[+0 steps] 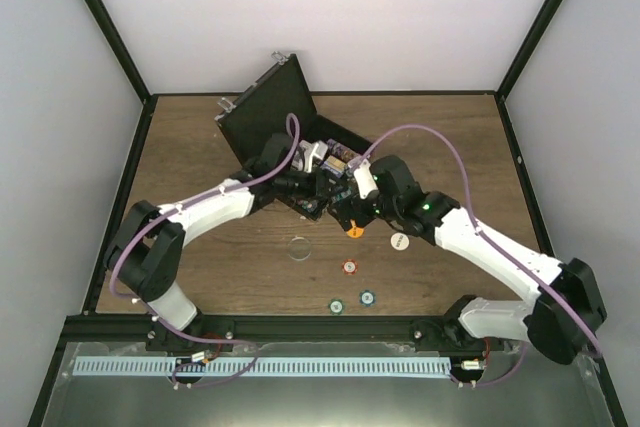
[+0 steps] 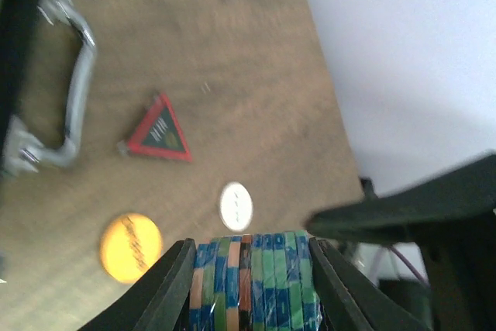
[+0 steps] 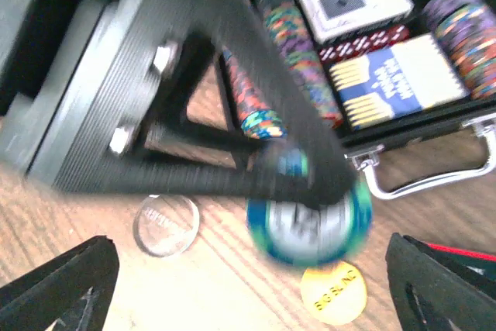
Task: Pack up texas hold em set
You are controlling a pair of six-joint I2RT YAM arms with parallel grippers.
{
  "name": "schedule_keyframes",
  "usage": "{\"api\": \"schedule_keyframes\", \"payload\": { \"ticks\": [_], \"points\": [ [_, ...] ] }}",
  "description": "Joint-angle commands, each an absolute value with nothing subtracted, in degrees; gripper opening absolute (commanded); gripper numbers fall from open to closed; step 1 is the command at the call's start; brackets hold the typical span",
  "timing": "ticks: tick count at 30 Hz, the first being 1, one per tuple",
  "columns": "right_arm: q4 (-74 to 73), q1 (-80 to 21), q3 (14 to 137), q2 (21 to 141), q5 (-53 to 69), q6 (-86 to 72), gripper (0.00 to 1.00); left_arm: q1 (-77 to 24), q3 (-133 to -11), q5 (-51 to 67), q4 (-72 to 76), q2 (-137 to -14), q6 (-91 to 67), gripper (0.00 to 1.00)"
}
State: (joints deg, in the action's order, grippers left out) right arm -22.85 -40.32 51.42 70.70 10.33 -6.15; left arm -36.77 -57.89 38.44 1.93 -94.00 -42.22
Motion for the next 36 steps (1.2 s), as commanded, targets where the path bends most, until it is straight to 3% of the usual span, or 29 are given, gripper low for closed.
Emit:
{"api": "schedule_keyframes", "payload": {
  "ticks": [1, 9, 19, 36],
  "points": [
    [-19.0, -38.04, 49.76, 66.05, 3.22, -11.48, 0.98, -33.24, -67.5, 24.69, -11.57, -92.47, -28.15, 0.04],
    [-16.34, -22.27, 42.81, 60.87, 5.79, -17.01, 1.0, -31.75, -85.16, 3.73, -16.76, -103.41, -3.52, 0.04],
    [-12.59, -20.71, 37.11, 57.16, 10.06, -19.86, 1.0, -30.47, -95.67, 1.61, -13.66, -118.1, 14.99, 0.04],
    [-9.29, -20.59, 35.45, 61.06, 14.44, -20.72, 1.0, -28.54, -109.45, -0.46, -15.81, -133.15, 22.6, 0.04]
  ]
}}
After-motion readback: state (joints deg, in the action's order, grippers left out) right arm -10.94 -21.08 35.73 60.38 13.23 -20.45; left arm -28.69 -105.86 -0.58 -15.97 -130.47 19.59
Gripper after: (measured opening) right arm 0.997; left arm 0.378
